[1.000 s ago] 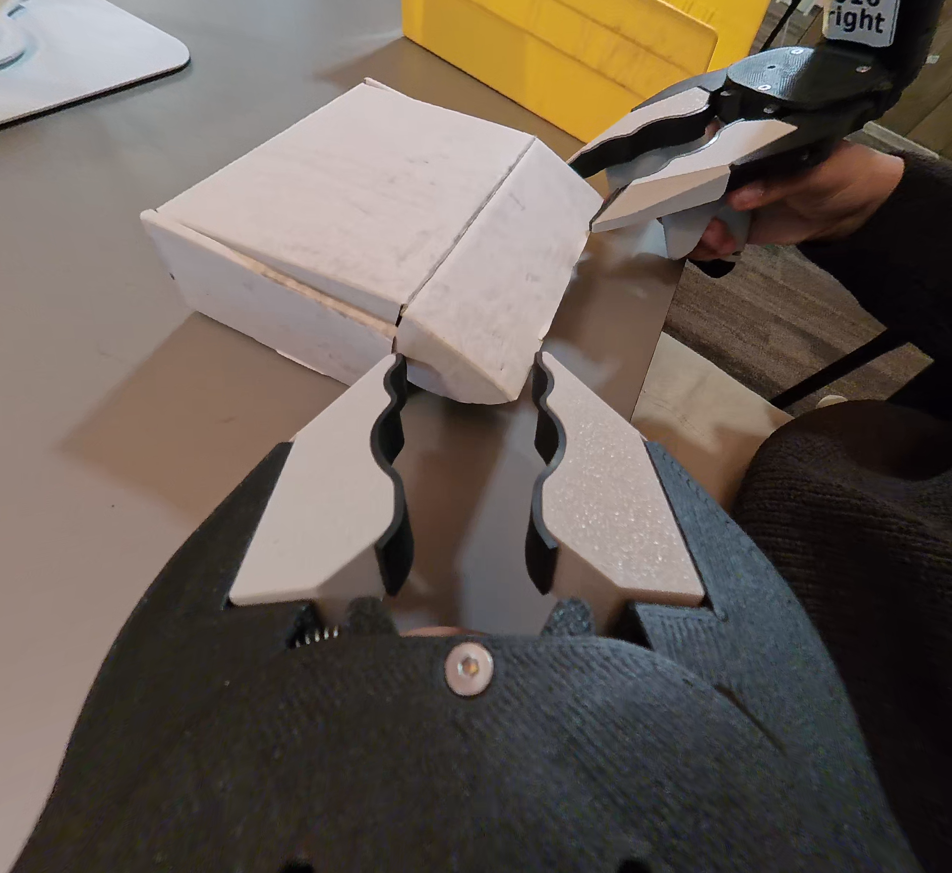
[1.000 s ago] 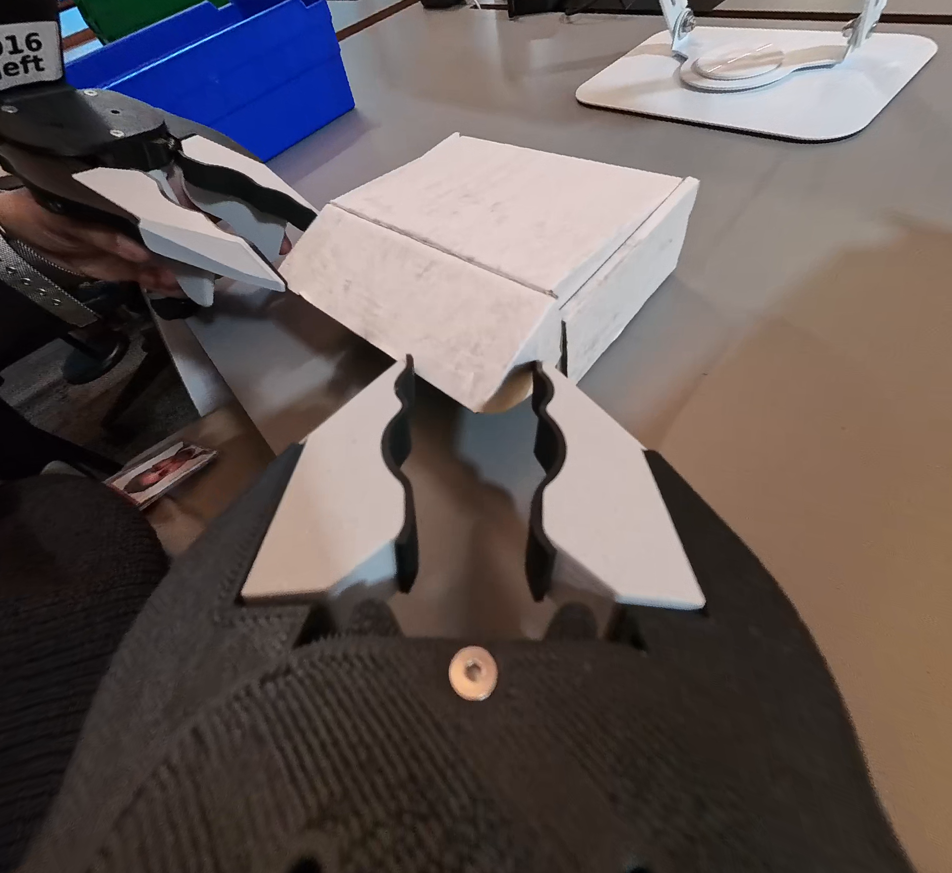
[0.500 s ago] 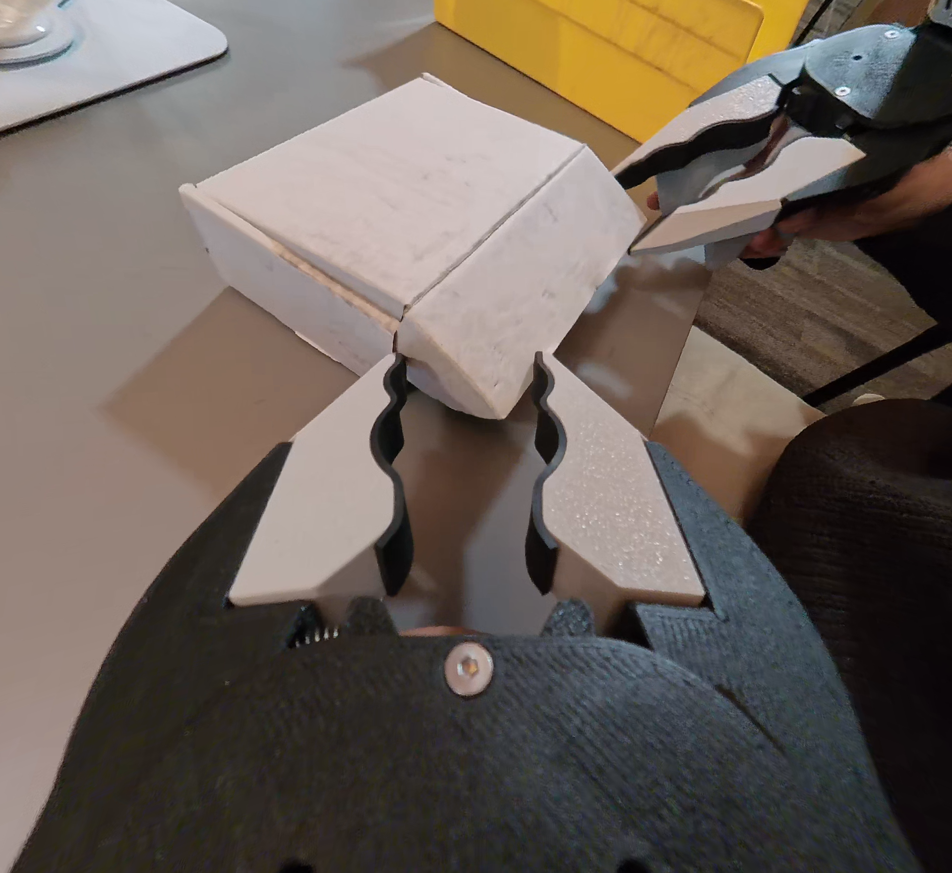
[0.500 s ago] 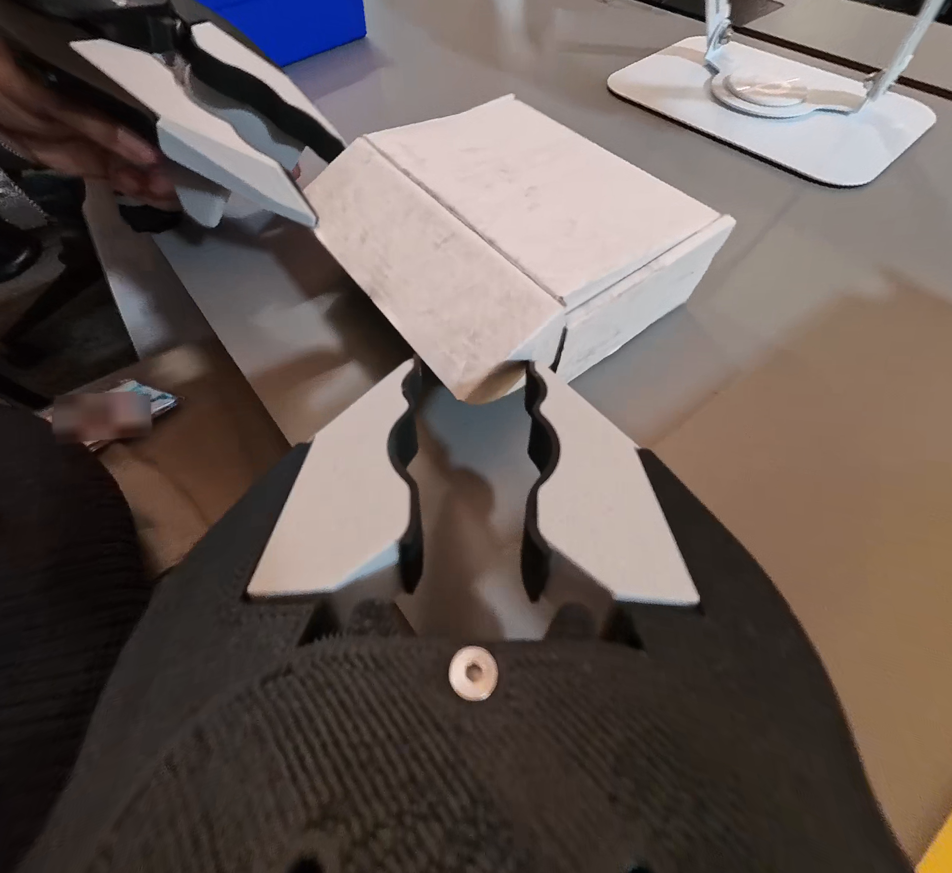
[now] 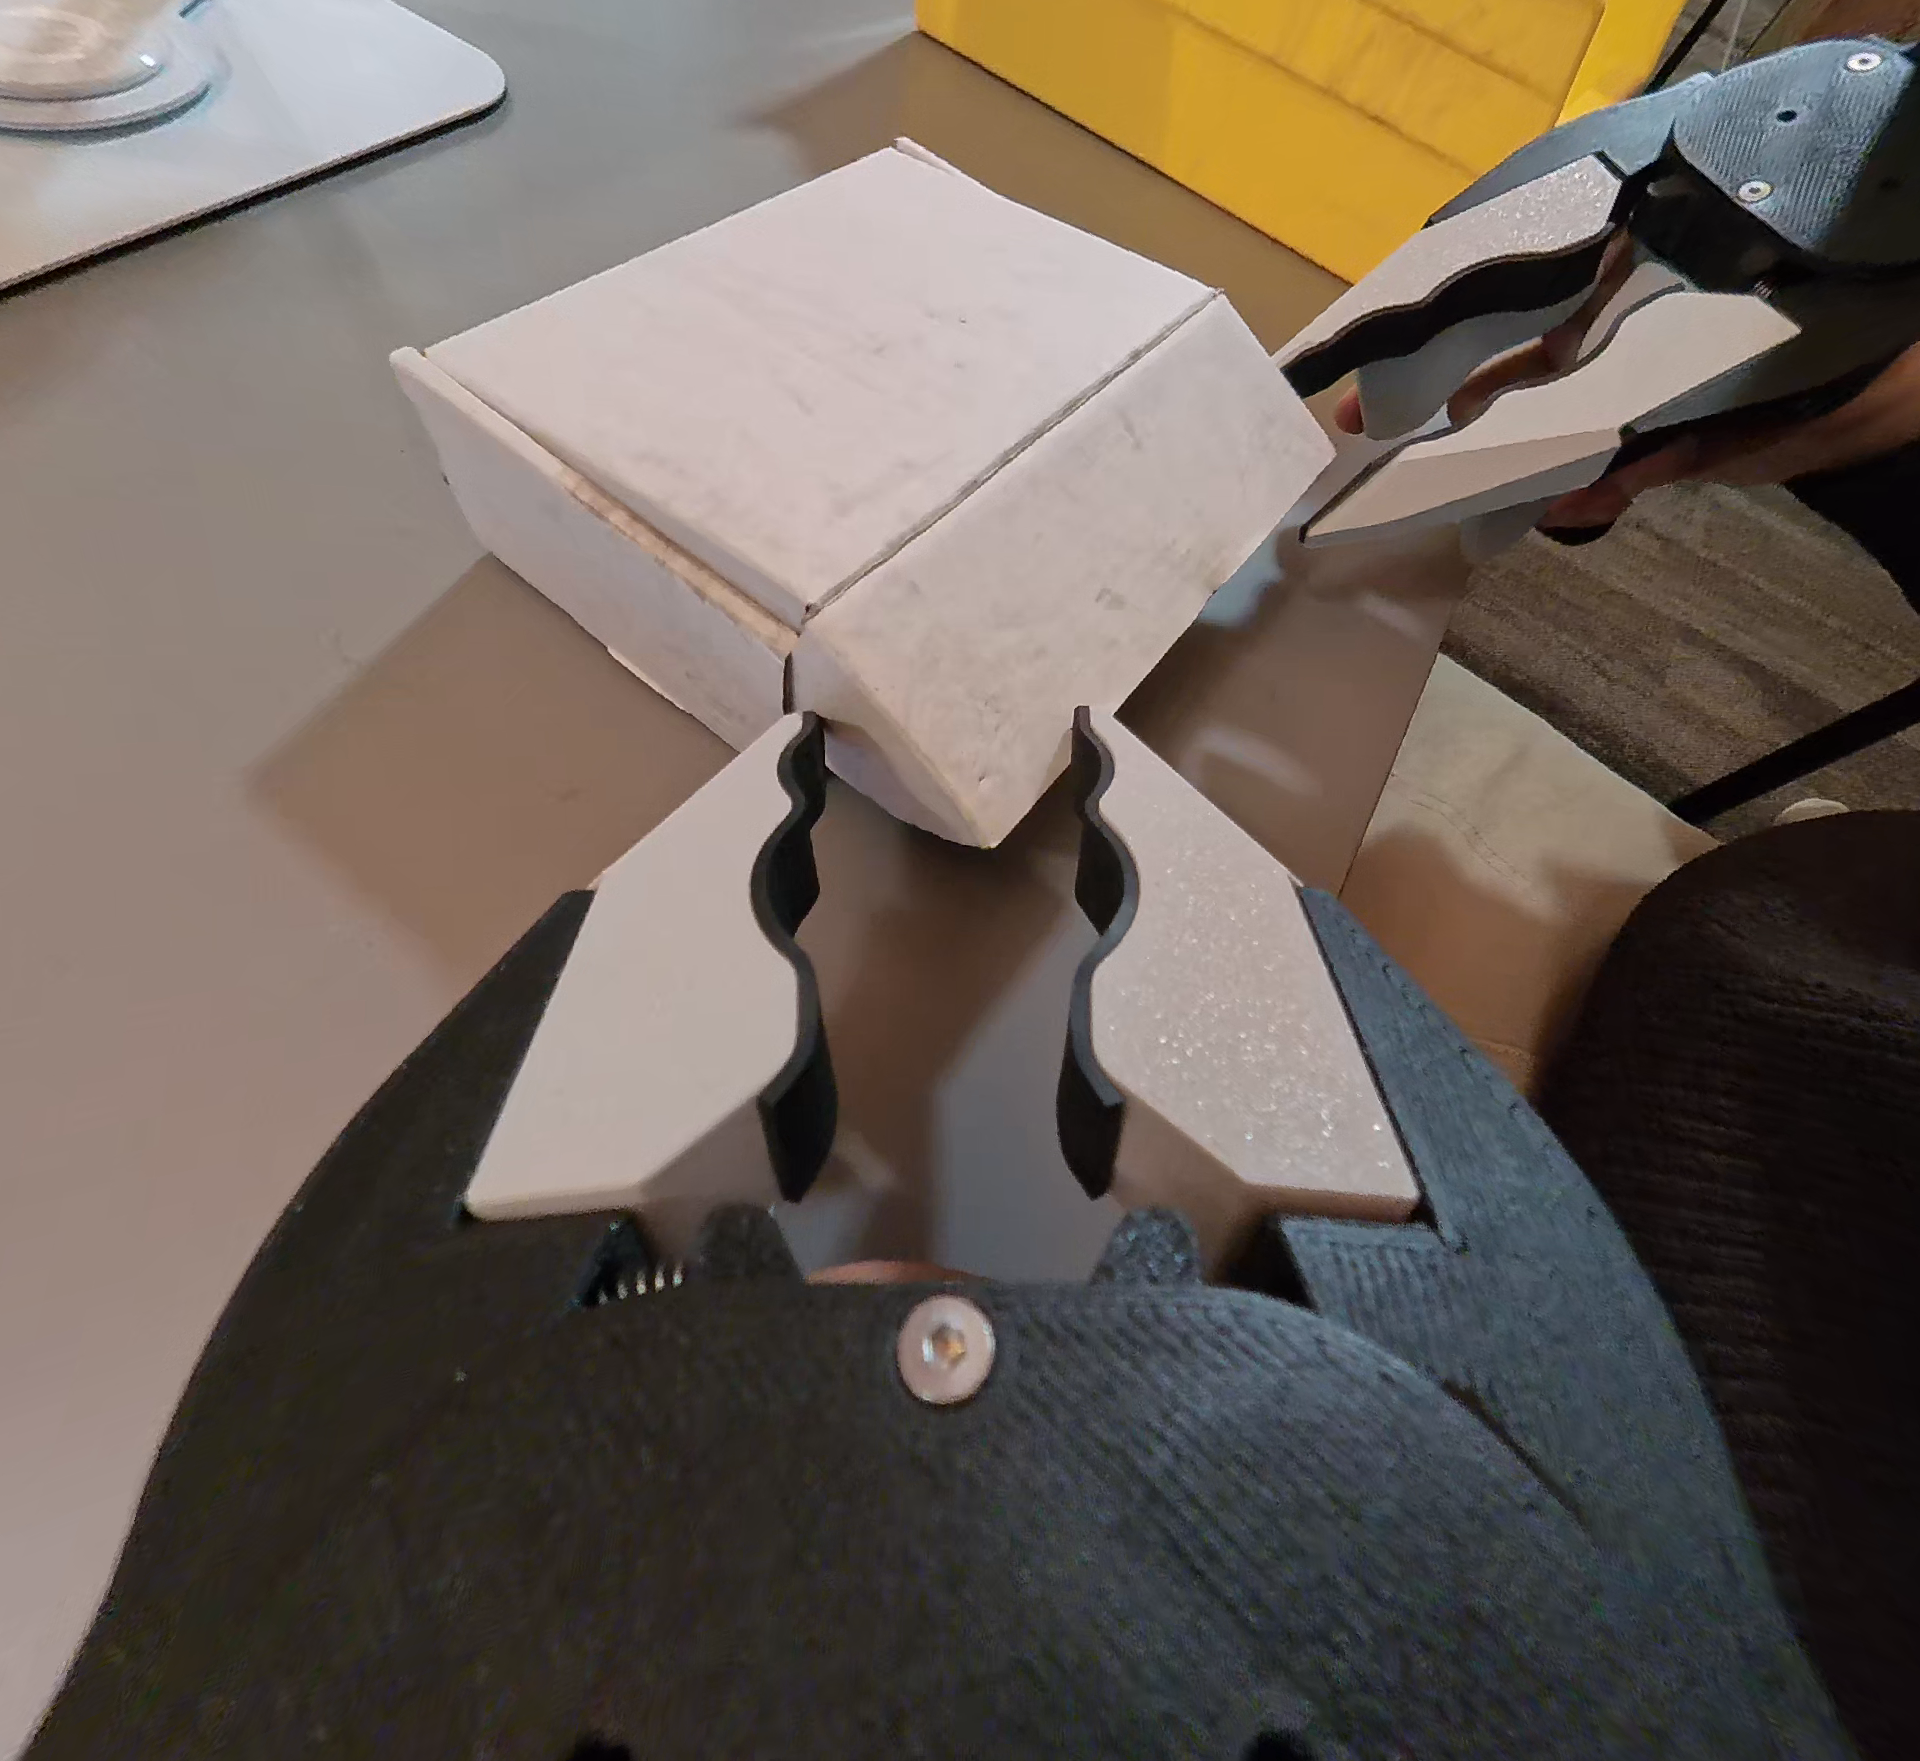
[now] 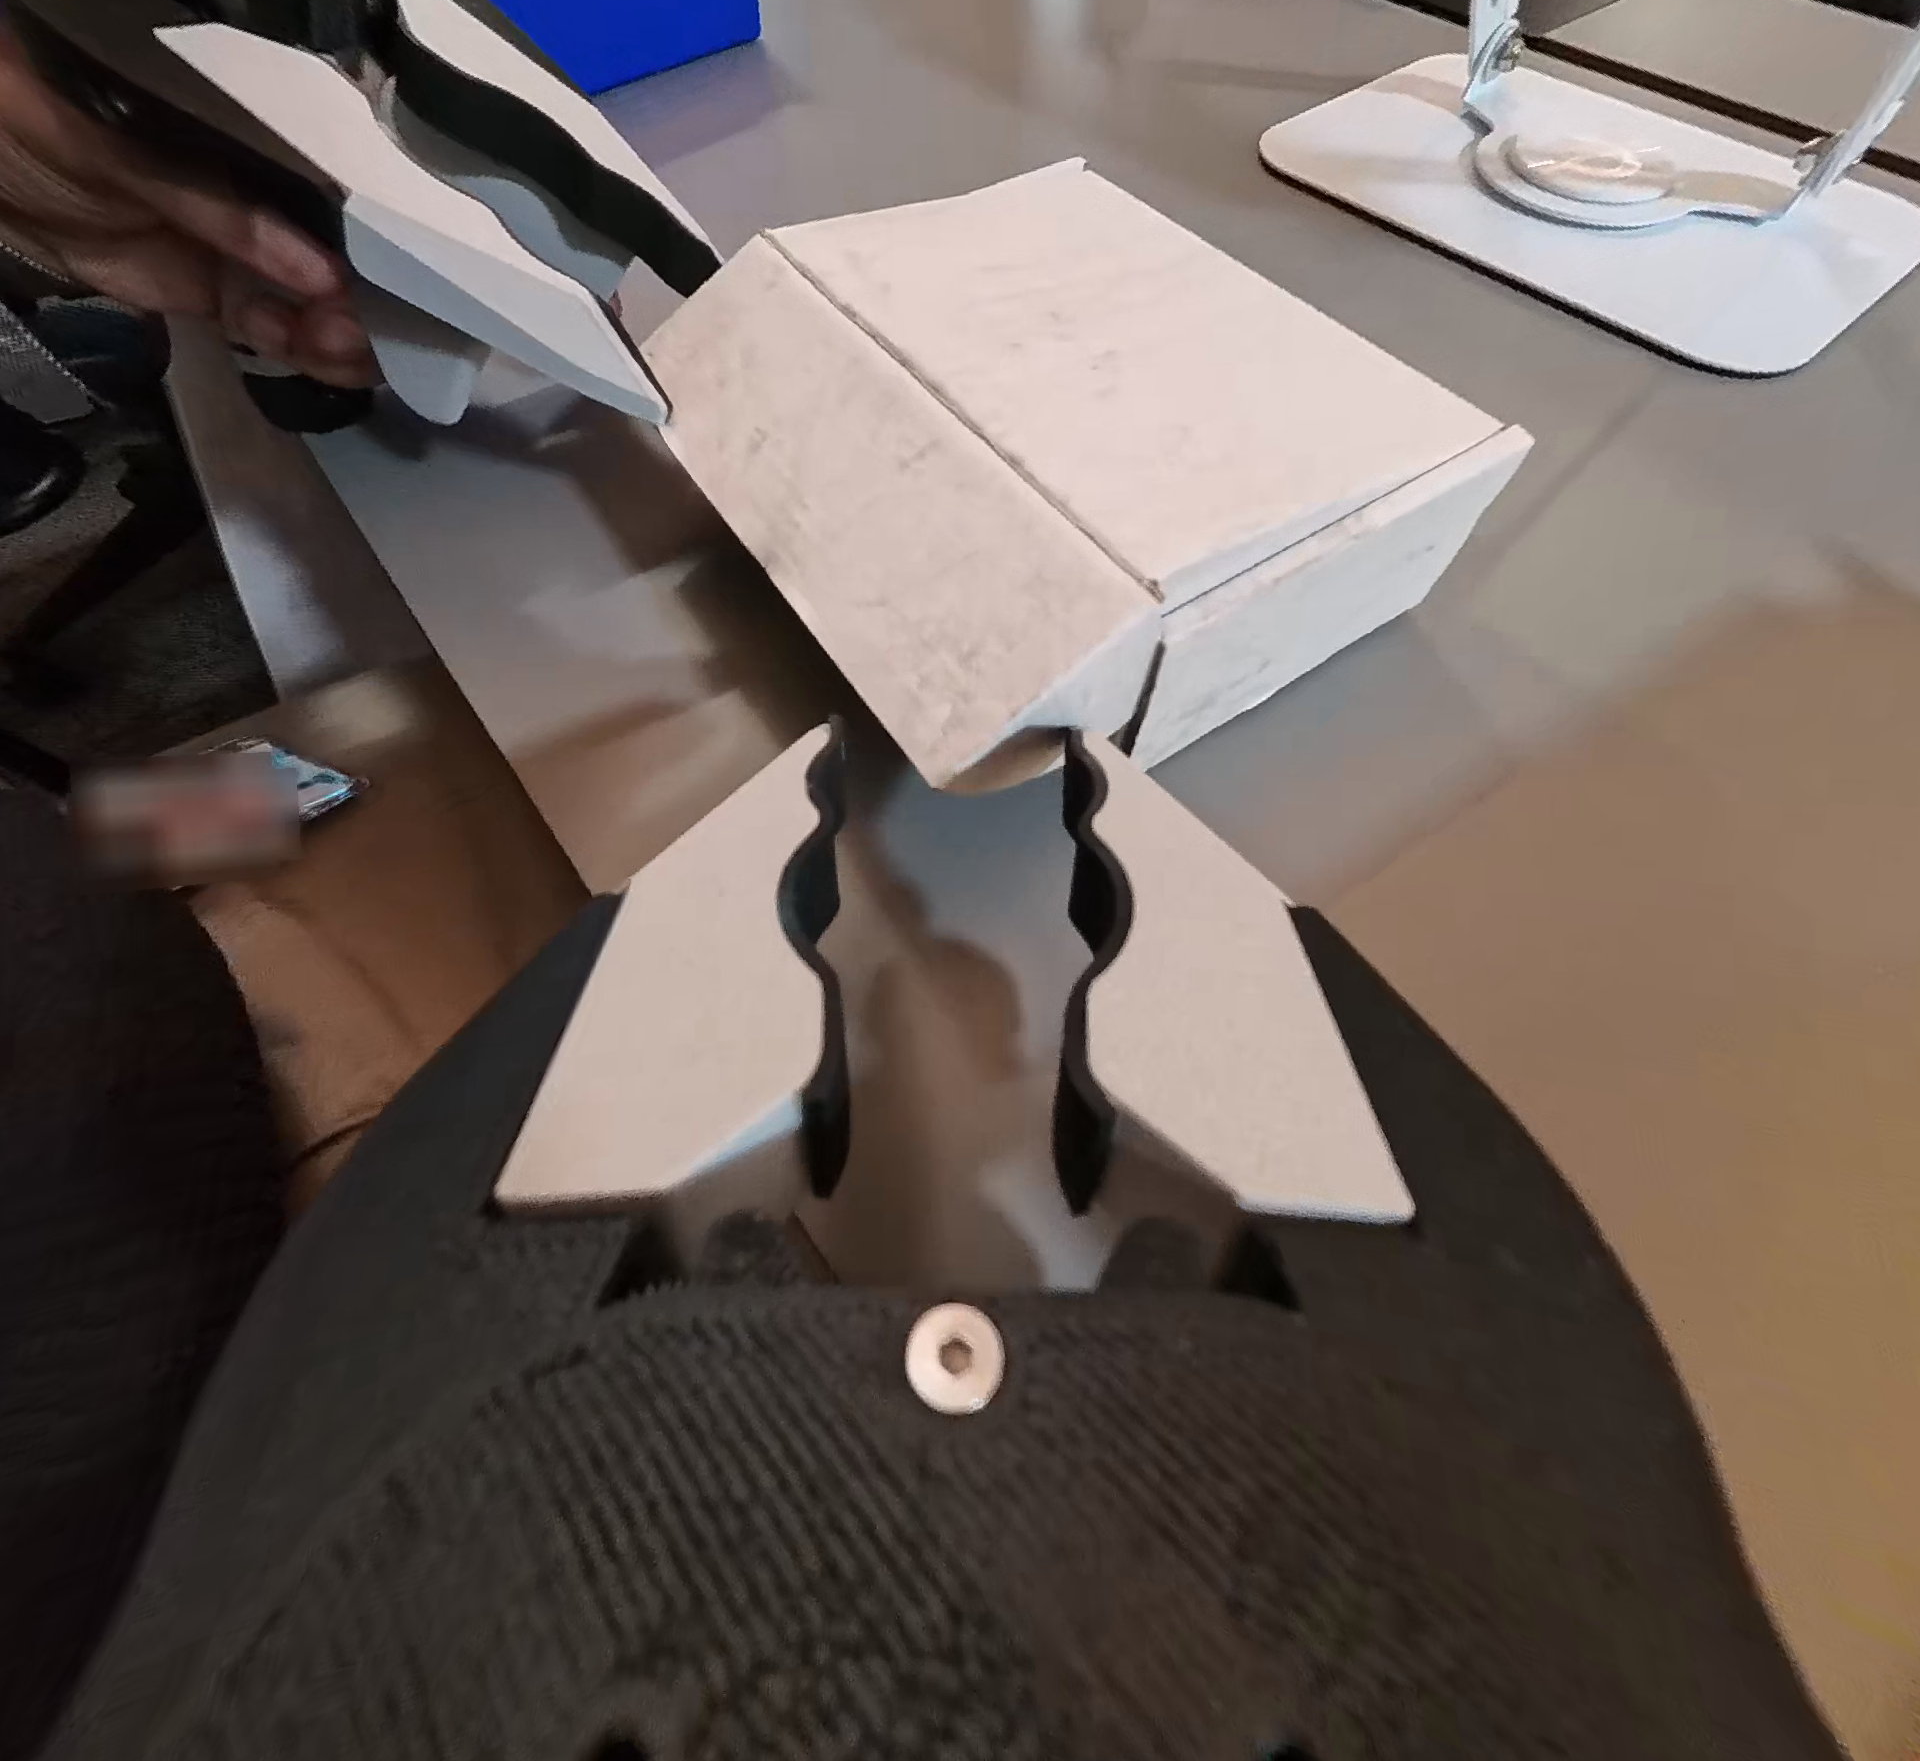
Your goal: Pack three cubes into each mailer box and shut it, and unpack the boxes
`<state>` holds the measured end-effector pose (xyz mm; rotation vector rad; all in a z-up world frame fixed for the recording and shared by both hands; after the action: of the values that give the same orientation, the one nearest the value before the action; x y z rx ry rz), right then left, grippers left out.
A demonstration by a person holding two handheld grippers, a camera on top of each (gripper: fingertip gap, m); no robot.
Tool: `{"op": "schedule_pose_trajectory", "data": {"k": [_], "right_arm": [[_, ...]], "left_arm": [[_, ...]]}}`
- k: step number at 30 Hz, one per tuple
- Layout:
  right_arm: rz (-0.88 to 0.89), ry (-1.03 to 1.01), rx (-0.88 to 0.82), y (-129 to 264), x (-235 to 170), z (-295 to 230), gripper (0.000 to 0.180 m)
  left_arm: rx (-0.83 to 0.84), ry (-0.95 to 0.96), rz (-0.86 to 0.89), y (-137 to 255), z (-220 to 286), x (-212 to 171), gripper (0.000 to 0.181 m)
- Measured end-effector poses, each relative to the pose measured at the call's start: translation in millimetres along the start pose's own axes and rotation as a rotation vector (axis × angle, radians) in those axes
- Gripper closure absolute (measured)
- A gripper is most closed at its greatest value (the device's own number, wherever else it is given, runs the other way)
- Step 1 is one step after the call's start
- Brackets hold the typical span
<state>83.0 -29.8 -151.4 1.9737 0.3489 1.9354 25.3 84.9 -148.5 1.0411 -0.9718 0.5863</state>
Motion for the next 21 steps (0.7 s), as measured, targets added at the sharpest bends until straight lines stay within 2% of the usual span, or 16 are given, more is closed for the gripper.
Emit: {"op": "schedule_pose_trajectory", "data": {"k": [5, 21], "right_arm": [[-0.007, 0.007, -0.048, -5.2, -1.7, 2.0, 0.139], [-0.004, -0.117, -0.040, -11.6, -1.1, 9.0, 0.139]], "left_arm": [[0.033, -0.011, -0.021, -2.0, -2.4, -2.2, 0.134], [0.071, -0.012, -0.055, -4.9, -7.0, -6.1, 0.135]]}}
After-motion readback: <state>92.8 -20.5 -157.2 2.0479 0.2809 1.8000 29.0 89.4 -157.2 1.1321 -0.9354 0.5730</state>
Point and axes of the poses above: each gripper's, where its closed fingertips meet, y back along the fingers, x out of its top, z = x × y across the jaws, the point moved 1 cm from there along y, back along the fingers, and after that the axes turned 2 degrees about z, right-handed, at the moved point
